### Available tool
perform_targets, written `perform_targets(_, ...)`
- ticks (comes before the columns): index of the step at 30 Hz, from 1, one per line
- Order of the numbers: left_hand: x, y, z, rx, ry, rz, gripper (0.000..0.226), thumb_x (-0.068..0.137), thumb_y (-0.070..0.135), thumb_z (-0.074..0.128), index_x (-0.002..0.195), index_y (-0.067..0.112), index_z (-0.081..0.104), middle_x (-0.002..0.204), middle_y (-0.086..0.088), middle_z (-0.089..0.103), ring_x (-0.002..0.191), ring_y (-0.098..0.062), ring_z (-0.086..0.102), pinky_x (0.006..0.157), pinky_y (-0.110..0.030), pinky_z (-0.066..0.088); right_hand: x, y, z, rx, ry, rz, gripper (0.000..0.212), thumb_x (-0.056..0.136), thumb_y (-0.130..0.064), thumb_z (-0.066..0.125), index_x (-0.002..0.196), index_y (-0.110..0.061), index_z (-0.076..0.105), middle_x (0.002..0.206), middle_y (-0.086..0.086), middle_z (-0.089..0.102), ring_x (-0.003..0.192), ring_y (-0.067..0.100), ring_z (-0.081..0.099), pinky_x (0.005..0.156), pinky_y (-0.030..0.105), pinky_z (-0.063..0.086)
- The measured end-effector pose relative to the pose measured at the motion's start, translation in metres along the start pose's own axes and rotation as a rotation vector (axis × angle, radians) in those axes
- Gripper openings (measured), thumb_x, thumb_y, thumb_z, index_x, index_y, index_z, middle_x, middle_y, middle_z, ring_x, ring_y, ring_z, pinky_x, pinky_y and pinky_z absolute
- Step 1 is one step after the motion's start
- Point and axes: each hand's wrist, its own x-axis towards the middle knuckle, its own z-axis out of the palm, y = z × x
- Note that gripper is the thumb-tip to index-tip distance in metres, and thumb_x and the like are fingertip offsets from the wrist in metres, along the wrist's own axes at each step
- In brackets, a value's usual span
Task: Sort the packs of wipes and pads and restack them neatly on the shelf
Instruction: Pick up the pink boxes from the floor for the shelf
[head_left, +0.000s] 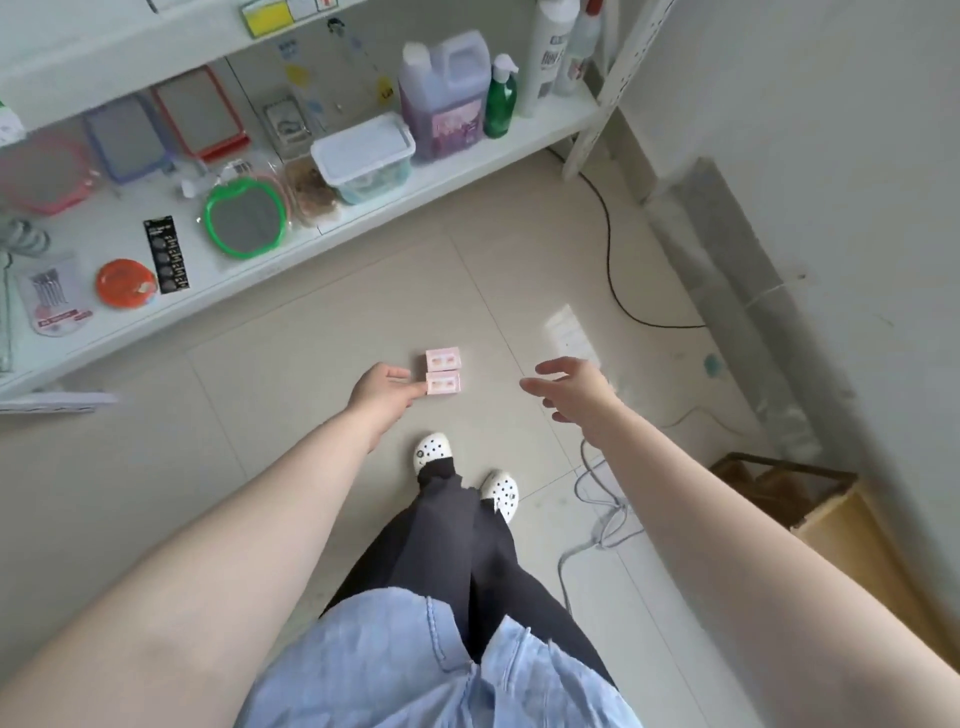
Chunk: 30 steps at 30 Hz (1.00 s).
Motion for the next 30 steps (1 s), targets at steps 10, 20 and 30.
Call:
perform_targets(10,0.197,-0.023,0.031,0.071,0.069,-0.058,0.054,0.089,0.032,0.064,0.136,0.022,0.040,0.130,-0.008,0.056,0.116,-0.023,0.053,0.102,-0.034,0.040,0.177,0.045,0.070,0.101,-0.081,0.081,0.056,0.083,-0.035,0.073,0.131,-0.021,0.048,0.098,0.002,0.058,0.089,0.019,0.058,0.088,0.040,0.051)
perform_targets(20,0.465,-0.153,0.104,0.316,-0.044,-0.069,0.069,0.090,0.046,0.060,0.147,0.042,0.022,0.151,-0.008,0.023,0.134,-0.026,0.036,0.100,-0.036,0.033,0.433,0.171,0.223,0.416,-0.189,0.383,0.076,0.085,-0.032,0.072,0.145,-0.034,0.026,0.114,0.003,0.051,0.109,0.031,0.057,0.084,0.043,0.057)
perform_targets(30,0.546,-0.190,0.127,0.271,-0.113,0.086,0.031,0.091,0.020,0.063,0.119,0.026,0.052,0.117,-0.001,0.058,0.106,-0.021,0.058,0.086,-0.038,0.052,0.513,0.186,0.291,0.730,-0.174,0.348,0.055,0.090,-0.010,0.066,0.136,-0.027,0.041,0.122,0.007,0.061,0.096,0.026,0.068,0.059,0.025,0.059)
